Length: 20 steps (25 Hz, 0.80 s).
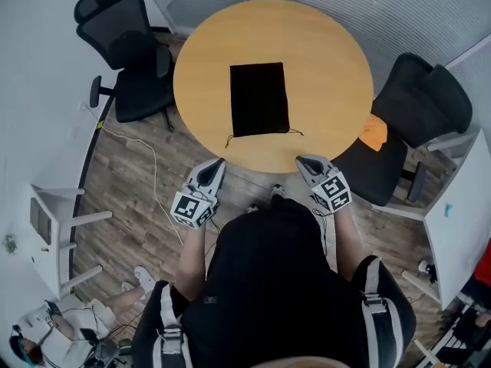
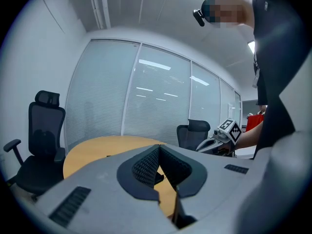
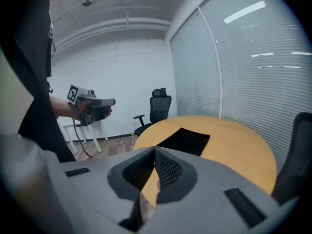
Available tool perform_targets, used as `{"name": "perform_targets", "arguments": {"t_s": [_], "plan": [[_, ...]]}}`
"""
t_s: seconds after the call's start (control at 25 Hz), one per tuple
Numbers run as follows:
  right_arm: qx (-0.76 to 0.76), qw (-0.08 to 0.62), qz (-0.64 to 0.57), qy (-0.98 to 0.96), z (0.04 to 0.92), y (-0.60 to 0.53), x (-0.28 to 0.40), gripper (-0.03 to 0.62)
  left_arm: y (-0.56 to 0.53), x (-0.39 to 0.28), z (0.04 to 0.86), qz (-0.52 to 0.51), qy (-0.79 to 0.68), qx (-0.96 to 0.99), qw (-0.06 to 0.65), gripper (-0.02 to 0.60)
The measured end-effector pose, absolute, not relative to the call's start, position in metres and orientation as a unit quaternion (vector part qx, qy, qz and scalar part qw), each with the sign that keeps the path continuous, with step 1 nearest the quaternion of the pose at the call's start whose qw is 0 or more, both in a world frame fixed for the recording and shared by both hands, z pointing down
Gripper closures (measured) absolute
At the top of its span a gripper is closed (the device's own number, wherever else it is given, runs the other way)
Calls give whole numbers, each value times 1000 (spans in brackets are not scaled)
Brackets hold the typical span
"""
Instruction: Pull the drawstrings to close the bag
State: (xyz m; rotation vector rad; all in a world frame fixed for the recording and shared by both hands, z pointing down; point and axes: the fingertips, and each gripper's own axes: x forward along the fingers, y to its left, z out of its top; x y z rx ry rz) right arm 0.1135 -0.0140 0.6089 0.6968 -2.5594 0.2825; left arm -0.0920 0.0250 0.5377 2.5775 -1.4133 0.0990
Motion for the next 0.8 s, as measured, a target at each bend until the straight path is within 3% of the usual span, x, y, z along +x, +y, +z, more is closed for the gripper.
{"name": "perform_targets", "arguments": {"t_s": [0.8], "plan": [[181, 255, 105, -944, 641, -52, 131, 537, 10, -65, 575, 54, -531, 834, 142, 565]]}}
